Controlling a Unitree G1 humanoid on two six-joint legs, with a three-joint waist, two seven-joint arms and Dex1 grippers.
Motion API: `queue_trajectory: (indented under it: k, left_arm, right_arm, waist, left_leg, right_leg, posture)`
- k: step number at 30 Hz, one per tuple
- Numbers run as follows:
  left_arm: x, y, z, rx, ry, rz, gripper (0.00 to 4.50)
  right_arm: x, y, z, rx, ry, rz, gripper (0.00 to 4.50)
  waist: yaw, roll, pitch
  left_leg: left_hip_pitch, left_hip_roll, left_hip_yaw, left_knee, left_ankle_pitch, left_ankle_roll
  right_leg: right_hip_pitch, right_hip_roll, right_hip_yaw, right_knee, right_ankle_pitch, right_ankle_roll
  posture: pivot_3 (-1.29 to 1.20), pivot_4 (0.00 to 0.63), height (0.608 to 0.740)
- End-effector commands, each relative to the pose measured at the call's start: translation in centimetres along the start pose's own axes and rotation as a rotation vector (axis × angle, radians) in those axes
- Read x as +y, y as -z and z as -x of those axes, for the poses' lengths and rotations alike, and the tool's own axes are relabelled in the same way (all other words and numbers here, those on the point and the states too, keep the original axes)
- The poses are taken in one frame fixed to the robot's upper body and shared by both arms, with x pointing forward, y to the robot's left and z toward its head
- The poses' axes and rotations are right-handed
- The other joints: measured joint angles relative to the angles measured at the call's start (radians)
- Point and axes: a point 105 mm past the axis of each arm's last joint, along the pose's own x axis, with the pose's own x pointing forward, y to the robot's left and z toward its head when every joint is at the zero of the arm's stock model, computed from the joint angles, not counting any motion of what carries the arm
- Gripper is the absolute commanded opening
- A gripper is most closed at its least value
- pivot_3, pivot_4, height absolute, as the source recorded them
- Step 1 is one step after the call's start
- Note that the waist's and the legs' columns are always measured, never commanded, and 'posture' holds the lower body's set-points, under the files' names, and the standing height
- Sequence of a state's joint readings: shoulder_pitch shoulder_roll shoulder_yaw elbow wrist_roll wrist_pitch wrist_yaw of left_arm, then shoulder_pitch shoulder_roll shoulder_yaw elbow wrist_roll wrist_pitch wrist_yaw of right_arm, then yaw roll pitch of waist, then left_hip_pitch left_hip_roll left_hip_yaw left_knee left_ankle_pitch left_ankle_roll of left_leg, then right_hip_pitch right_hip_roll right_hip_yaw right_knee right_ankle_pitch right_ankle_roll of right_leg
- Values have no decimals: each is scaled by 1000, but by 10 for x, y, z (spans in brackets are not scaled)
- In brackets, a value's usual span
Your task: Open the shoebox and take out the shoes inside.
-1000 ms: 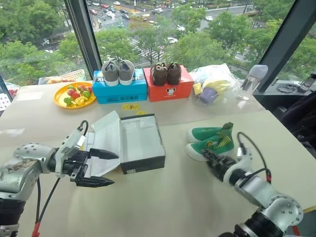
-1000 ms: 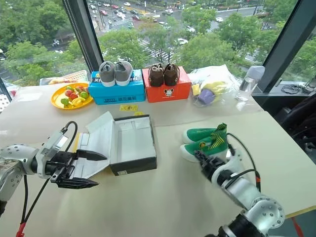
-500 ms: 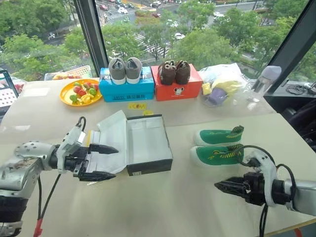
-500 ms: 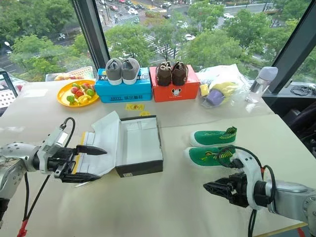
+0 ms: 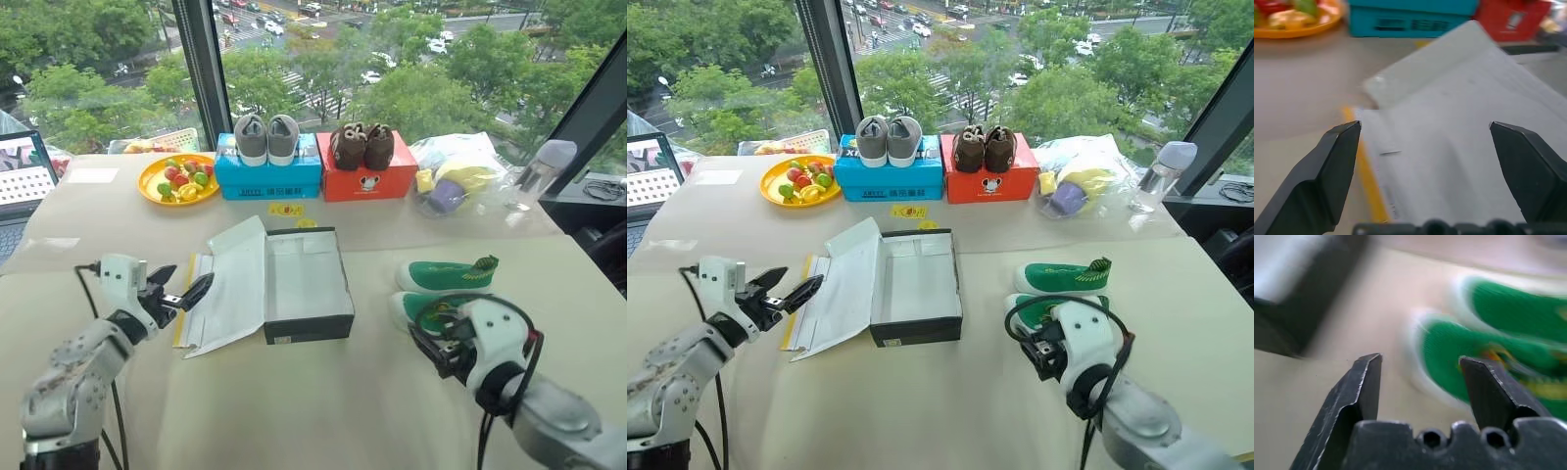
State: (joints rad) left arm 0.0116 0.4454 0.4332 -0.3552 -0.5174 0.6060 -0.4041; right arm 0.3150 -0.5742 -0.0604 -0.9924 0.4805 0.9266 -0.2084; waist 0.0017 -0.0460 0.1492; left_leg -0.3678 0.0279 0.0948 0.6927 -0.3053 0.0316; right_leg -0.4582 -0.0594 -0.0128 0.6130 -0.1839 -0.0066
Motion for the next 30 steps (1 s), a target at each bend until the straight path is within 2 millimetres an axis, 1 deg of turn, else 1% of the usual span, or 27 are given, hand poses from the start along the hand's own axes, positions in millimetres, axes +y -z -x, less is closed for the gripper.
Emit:
queue_trajectory:
  k: [1, 3, 4, 7, 9, 11, 15, 20, 30]
  left_arm:
    - [22, -6, 19, -73, -183, -50, 4500]
    - [31, -1, 28, -69, -243, -52, 4500]
    - [36, 2, 32, -61, -273, -68, 4500]
    - [47, 8, 39, -56, -330, -84, 4500]
    - [49, 12, 43, -58, -340, -81, 4500]
    - [42, 20, 47, -40, -300, -83, 4500]
    - [34, 29, 48, -34, -252, -62, 4500]
    - [30, 33, 46, -44, -240, -51, 4500]
    - [27, 38, 46, -54, -240, -41, 4500]
  right_arm:
    - [-11, 11, 3, -49, 234, 118, 3086]
    - [-16, 13, 3, -70, 310, 163, 3086]
    - [-18, 14, 1, -78, 333, 194, 3086]
    - [-17, 15, -3, -95, 340, 252, 3086]
    - [-16, 19, -5, -95, 350, 232, 3086]
    - [-19, 21, -6, -96, 378, 230, 3086]
    - [-21, 26, -7, -92, 414, 256, 3086]
    - [-17, 28, -11, -94, 408, 266, 3086]
    - [-28, 32, -14, -67, 448, 301, 3086]
  waist:
    - [1, 0, -1]
    - [-4, 0, -1]
    - [-4, 0, -1]
    - [-3, -1, -1]
    - [1, -1, -1]
    - [4, -1, -1]
    - [5, -1, -1]
    - [7, -1, -1]
    - [6, -1, -1]
  left_leg:
    - [0, 0, 0, 1, 0, 0]
    - [0, 0, 1, 2, 0, 0]
    - [0, 0, 2, 4, -1, 2]
    - [2, 1, 2, 5, 1, 3]
    - [2, 1, 2, 5, 2, 3]
    - [2, 2, 1, 5, 4, 3]
    - [1, 2, 2, 5, 4, 3]
    - [-1, 2, 1, 5, 3, 5]
    - [0, 2, 2, 5, 3, 5]
  right_leg:
    - [0, 0, 0, 0, 0, 0]
    - [0, 0, 0, 1, 0, 0]
    - [0, 0, 0, 1, -2, 4]
    - [2, 0, 1, 2, -3, 0]
    - [1, 1, 0, 2, -3, 0]
    - [1, 1, -1, 3, -2, -1]
    - [0, 1, 0, 3, -2, -2]
    - [0, 1, 0, 1, -2, -2]
    - [0, 1, 0, 1, -2, -2]
  posture:
    - [0, 150, 731]
    - [0, 150, 731]
    - [0, 150, 731]
    - [0, 150, 731]
    - [0, 150, 731]
    - [0, 150, 731]
    - [0, 150, 731]
    - [0, 150, 731]
    - [0, 150, 731]
